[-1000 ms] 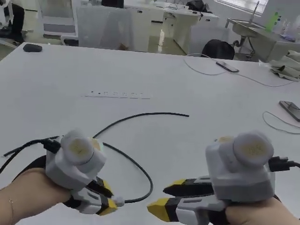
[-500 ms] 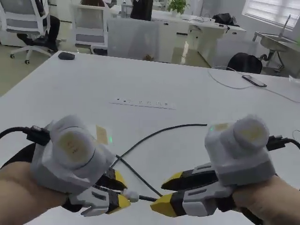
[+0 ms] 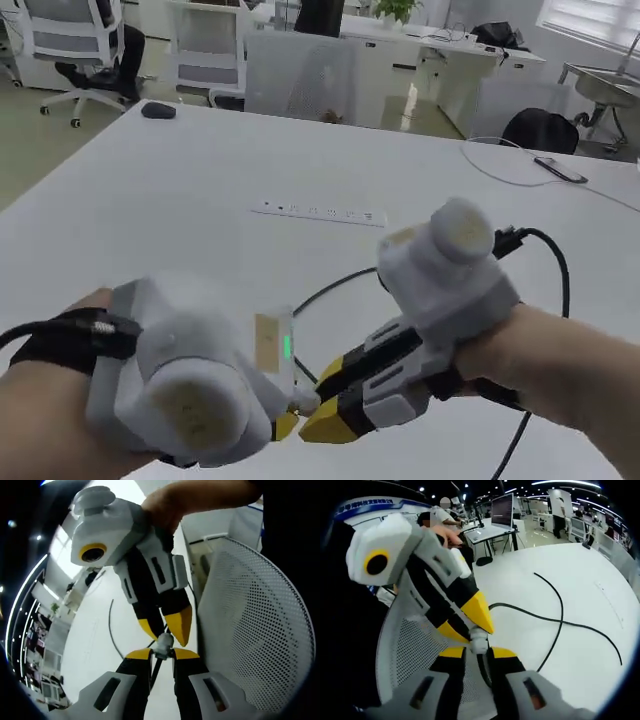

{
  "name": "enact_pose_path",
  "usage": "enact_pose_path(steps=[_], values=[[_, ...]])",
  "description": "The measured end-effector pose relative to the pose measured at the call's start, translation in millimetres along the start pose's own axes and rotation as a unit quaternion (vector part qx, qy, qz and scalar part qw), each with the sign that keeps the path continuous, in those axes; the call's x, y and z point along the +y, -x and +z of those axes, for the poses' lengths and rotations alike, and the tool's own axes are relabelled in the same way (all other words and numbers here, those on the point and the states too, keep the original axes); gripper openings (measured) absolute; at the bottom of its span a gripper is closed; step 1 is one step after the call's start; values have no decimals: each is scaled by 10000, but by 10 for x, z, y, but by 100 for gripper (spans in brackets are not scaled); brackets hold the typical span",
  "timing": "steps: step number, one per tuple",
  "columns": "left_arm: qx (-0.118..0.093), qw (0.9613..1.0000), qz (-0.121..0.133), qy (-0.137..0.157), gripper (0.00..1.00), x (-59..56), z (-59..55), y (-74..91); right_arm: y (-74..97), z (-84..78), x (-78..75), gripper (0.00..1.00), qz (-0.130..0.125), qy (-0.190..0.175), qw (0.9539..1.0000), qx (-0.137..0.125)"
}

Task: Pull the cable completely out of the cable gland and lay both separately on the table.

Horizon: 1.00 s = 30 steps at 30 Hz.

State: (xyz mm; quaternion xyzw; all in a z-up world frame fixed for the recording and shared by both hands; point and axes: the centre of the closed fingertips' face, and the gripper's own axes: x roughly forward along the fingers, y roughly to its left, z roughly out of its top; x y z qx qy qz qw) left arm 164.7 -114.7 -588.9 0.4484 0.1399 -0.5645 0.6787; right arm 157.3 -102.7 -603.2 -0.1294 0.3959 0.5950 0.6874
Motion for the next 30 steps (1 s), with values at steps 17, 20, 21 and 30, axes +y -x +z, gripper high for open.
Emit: enact_pose_path(steps=[17,20,21,30], values=[[224,9990,-385,-101,16,-42,-23,-53,-43,-59,-3,12,-577,828,9938,459],[180,9979,-587,185,16,-51,-37,-74,-60,-82,-9,12,-794,1091,9889,622],[147,9967,-704,364,16,-62,-42,-86,-67,-87,-16,12,-853,1188,9871,651],[219,9730,-1637,1615,16,-105,-93,-145,-78,-114,-70,11,-1604,2239,9552,1084]])
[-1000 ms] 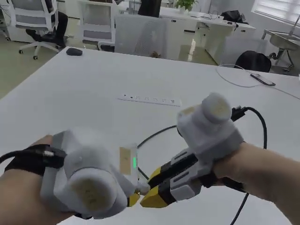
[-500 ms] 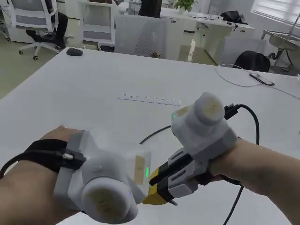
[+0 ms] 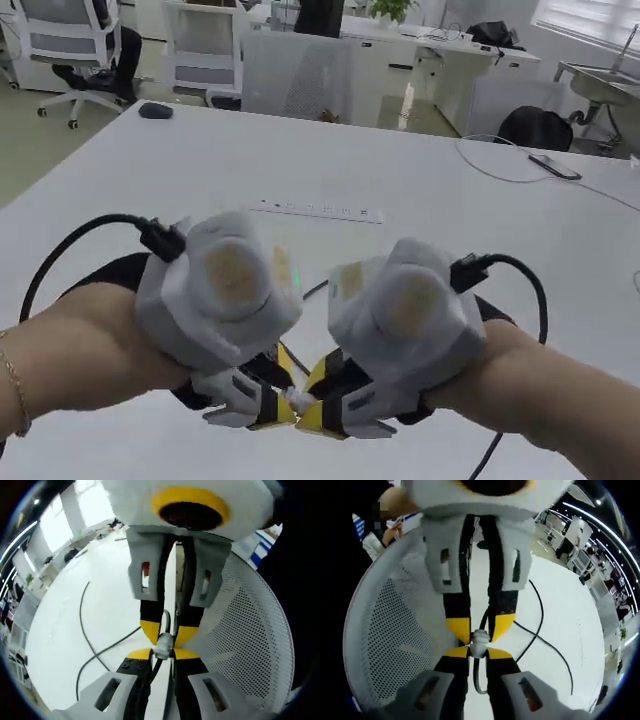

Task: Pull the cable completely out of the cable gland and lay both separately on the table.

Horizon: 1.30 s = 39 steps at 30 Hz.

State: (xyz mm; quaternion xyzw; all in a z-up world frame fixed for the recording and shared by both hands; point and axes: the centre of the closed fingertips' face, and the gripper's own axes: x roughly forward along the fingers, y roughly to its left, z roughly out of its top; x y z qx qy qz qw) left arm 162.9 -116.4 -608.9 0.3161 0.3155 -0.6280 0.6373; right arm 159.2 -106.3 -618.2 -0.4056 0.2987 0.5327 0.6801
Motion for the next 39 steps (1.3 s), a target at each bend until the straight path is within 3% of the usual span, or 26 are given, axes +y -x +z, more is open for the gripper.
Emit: enact_pose_path(steps=[4,5,6,8,9,10,11,13,14,17,19,20,22,25,27,30,32,33,34,35,37,39], values=[[-110,9967,-454,662,16,4,-15,-26,-18,-11,2,11,-377,526,9976,227],[-126,9920,-672,1062,16,-10,-29,-29,-24,-5,8,11,-462,718,9961,229],[-195,9892,-780,1224,16,-7,-21,-33,-17,-20,-6,11,-572,819,9946,286],[-266,9776,-1089,1783,16,-27,-39,-36,-27,-7,9,11,-679,1258,9892,328],[-309,9731,-1174,1959,16,-28,-42,-43,-32,-27,22,11,-720,1223,9892,374],[-294,9725,-1252,1942,16,-47,-64,-47,-46,-29,37,12,-670,1127,9908,340],[-338,9752,-1168,1850,16,-34,-64,-56,-52,-48,37,13,-627,961,9928,347],[-452,9856,-933,1334,16,-65,-23,-79,-46,-85,73,14,-350,436,9981,252],[-436,9909,-720,1053,16,-31,-35,-82,-32,-65,91,16,-170,110,9998,42],[-212,9973,-325,622,16,-38,-95,-79,45,-52,85,23,93,-434,9987,-265],[-82,9999,-53,67,16,-56,-110,-74,83,-46,50,23,163,-648,9969,-410],[-46,9997,153,-165,16,-57,-105,-68,106,-29,38,23,270,-794,9951,-524],[-17,9989,281,-365,16,-106,-87,-54,128,7,32,24,455,-1109,9905,-680],[-39,9966,513,-648,16,-112,-35,-11,122,40,10,24,562,-1220,9879,-772],[19,9914,817,-1020,16,-53,-8,40,97,44,54,23,756,-1244,9866,-740],[-50,9843,1025,-1433,16,-33,67,91,67,31,77,20,839,-1188,9872,-650],[-193,9859,976,-1343,16,-61,101,105,76,35,58,17,805,-1202,9873,-654],[-166,9860,953,-1362,16,-70,88,98,82,40,47,15,794,-1270,9864,-681],[-138,9828,984,-1554,16,-61,85,97,83,44,59,14,819,-1334,9852,-695],[-143,9826,987,-1564,16,-64,86,94,86,42,58,14,805,-1324,9855,-695],[-162,9840,985,-1474,16,-57,88,88,85,39,62,13,714,-1216,9879,-652],[-218,9883,930,-1189,16,-28,82,77,72,28,32,13,482,-1019,9919,-585]])
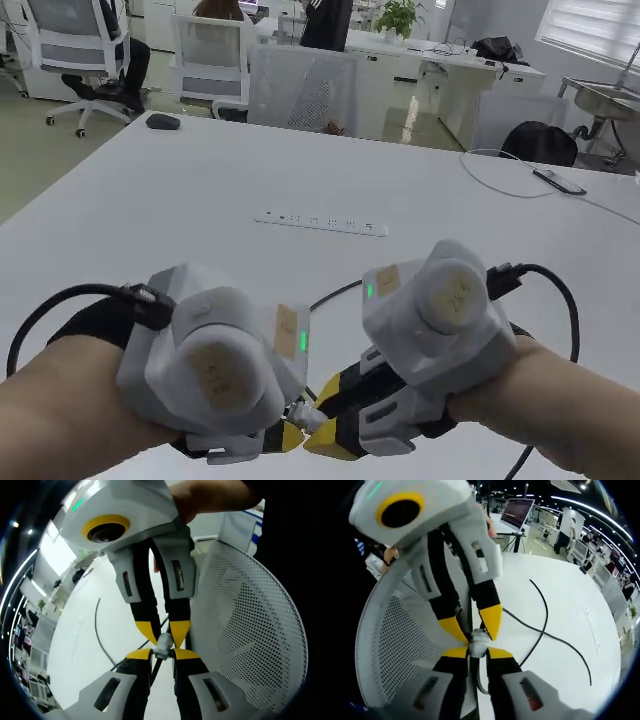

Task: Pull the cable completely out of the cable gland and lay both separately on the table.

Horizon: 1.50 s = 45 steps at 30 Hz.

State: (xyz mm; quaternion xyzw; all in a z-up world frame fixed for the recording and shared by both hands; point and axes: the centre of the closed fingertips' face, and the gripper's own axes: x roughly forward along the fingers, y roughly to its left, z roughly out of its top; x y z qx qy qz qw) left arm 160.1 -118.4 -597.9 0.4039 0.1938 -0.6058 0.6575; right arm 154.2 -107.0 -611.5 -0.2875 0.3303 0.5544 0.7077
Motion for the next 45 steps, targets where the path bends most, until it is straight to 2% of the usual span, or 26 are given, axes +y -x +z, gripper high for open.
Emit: enact_pose_path(steps=[2,3,6,7,9,10,12,13,14,15,16,17,19,20,21,22,25,27,29,30,31,33,35,41,44,45], values=[[-135,9981,-218,558,16,-7,-6,-18,-7,-18,-14,13,-203,310,9992,116],[-243,9929,-342,1115,16,9,-3,-23,-12,-22,-31,13,-377,500,9979,185],[-376,9804,-704,1804,16,12,-26,-41,-22,-36,-31,13,-625,920,9933,320],[-371,9705,-878,2214,16,-8,-39,-49,-29,-41,-25,12,-681,1016,9918,361],[-371,9566,-1100,2673,16,-18,-63,-67,-43,-52,-28,12,-846,1317,9866,466],[-379,9513,-1153,2835,16,-14,-73,-75,-60,-58,-23,12,-897,1360,9854,488],[-374,9343,-1314,3294,16,-36,-97,-86,-83,-68,-5,12,-943,1429,9838,522],[-371,9296,-1314,3425,16,-43,-105,-90,-93,-70,-3,12,-954,1420,9839,522],[-390,9342,-1240,3322,16,-36,-120,-100,-99,-78,-23,13,-1001,1363,9842,525],[-398,9358,-1208,3288,16,-49,-113,-99,-100,-81,-30,13,-1026,1324,9845,524],[-445,9478,-990,3000,16,-16,-112,-112,-101,-96,-55,14,-1105,1129,9862,490],[-409,9500,-874,2971,16,-26,-124,-112,-104,-101,-68,14,-1192,847,9885,397],[-445,9640,-485,2577,16,17,-151,-115,-104,-104,-84,25,-1337,362,9902,154],[-318,9673,-303,2498,16,14,-204,-108,-81,-136,-107,30,-1489,192,9886,111],[-327,9743,-189,2220,16,16,-215,-106,-62,-158,-122,29,-1599,141,9870,108],[-342,9787,72,2025,16,36,-217,-93,-38,-182,-128,26,-1732,154,9847,111],[-409,9855,286,1625,17,-27,-177,-72,-12,-165,-129,25,-1938,98,9810,-44],[-358,9895,460,1326,17,-30,-182,-69,33,-110,-201,22,-2165,411,9754,-55],[-374,9911,637,1105,17,4,-190,-76,-19,-126,-169,19,-2012,318,9790,-59],[-381,9901,622,1198,17,-7,-197,-81,-42,-124,-148,16,-1938,278,9806,-103],[-509,9890,714,1194,16,26,-179,-79,-64,-146,-124,11,-1853,279,9822,-89],[-507,9882,703,1266,16,20,-204,-103,-67,-196,-166,5,-1981,277,9798,7],[-412,9895,721,1184,16,13,-244,-134,-84,-266,-167,5,-1948,123,9807,130],[-131,9895,832,1172,16,56,-362,-179,-49,-536,-233,5,-2162,-283,9735,694],[-41,9875,897,1294,16,85,-426,-167,17,-700,-306,5,-2391,-509,9640,1043],[6,9866,927,1344,16,97,-462,-158,53,-814,-327,5,-2469,-655,9578,1316]])
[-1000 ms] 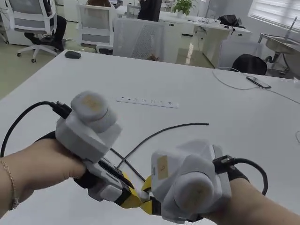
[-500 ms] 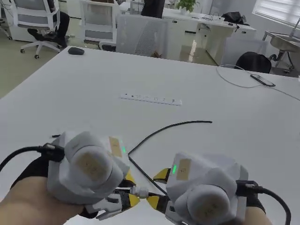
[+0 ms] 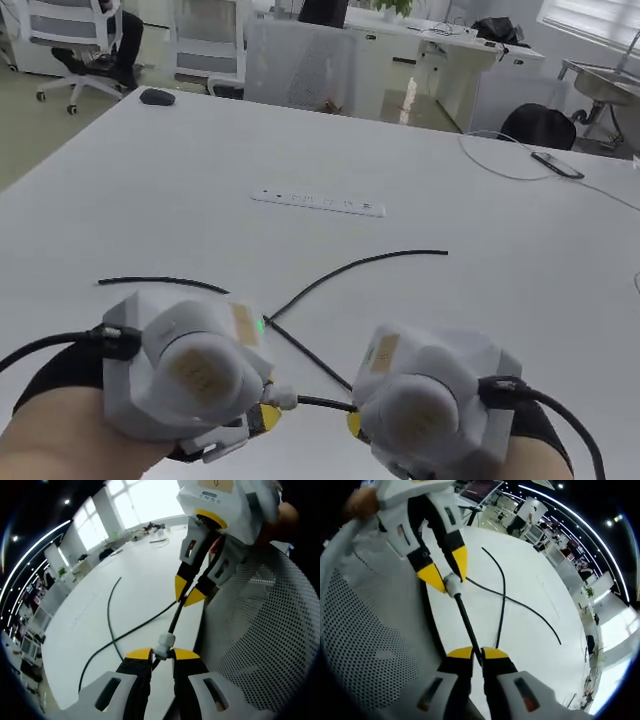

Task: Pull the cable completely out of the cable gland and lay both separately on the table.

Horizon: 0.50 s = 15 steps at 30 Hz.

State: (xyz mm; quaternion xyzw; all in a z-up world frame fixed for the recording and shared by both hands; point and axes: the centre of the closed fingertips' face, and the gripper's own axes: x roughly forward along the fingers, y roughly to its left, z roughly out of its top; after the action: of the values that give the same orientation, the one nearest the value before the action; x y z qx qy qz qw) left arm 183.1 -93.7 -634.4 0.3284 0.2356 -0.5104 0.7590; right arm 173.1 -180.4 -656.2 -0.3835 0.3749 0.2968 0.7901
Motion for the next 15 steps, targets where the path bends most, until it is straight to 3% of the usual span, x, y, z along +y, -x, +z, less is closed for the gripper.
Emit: enact_pose_path(steps=[1,3,5,7,9,10,12,13,15], values=[[4,10000,11,45,16,11,-9,6,-1,-37,-21,5,-34,-49,9999,83],[-3,9999,26,130,16,20,-14,12,-9,-13,-14,6,39,-205,9998,-26],[43,10000,50,57,16,20,-27,6,-9,-9,8,8,55,-214,9998,16],[68,10000,32,-43,16,1,-24,-2,-16,36,40,22,53,-54,10000,-48],[-61,9999,-63,-104,16,-64,47,-13,-3,197,126,31,221,143,9988,-419],[-79,9998,-97,-170,16,-90,66,-19,18,266,157,28,275,282,9975,-583],[-76,9992,-135,-367,16,-136,91,-39,86,456,232,24,387,540,9921,-1059],[-65,9990,-159,-420,16,-157,98,-46,135,579,288,23,475,622,9870,-1401],[-121,9984,-191,-522,16,-183,127,-46,171,591,311,18,492,651,9865,-1421]])
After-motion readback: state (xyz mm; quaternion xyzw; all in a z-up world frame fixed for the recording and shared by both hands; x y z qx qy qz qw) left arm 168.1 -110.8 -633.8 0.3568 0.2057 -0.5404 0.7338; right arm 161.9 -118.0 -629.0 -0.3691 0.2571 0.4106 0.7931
